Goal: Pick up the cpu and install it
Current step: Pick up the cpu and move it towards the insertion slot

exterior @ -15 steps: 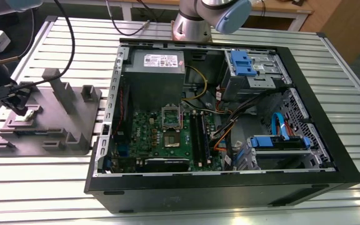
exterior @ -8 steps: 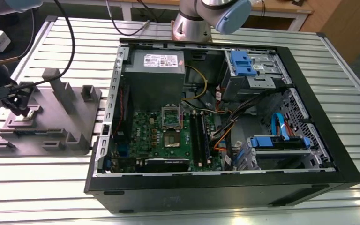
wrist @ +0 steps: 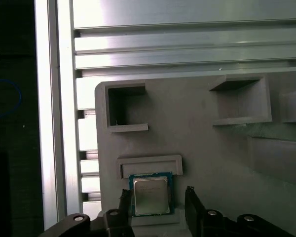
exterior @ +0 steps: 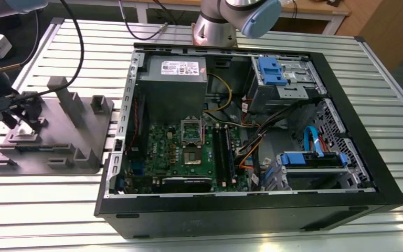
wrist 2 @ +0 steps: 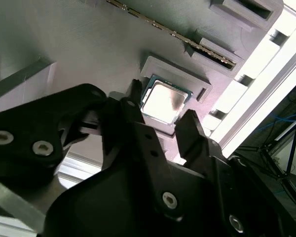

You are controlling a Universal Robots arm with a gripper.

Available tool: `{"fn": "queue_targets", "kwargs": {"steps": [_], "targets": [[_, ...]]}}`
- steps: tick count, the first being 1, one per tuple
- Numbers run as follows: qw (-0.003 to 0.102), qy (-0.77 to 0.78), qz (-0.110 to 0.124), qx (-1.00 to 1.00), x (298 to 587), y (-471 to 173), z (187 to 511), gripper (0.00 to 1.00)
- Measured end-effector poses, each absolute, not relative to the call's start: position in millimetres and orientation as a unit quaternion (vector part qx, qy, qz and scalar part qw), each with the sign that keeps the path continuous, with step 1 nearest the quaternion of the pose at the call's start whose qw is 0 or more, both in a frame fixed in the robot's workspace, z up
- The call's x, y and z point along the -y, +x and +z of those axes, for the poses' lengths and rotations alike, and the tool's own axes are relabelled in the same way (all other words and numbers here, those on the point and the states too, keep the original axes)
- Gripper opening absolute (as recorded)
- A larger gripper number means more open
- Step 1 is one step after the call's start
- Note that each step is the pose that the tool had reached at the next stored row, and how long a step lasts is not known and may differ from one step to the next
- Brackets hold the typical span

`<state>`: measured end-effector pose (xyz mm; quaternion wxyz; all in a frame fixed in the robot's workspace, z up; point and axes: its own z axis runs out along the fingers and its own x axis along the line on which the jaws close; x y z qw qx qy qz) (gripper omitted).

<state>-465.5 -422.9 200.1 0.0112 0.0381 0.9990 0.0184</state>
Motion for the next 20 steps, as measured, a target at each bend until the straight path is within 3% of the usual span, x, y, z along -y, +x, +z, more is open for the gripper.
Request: {"fn": "queue_targets", "kwargs": {"steps": [1, 3, 4, 20], "targets": [[0.011, 0.038, 0.018, -0.999, 423, -465, 200, 0.58], [0.011, 0.038, 0.018, -0.999, 423, -465, 200, 0.58], [0.011, 0.038, 0.018, -0.999, 423, -465, 200, 0.65], [0.011, 0.022, 0.019, -1.0, 422, -465, 186, 0.65]]}}
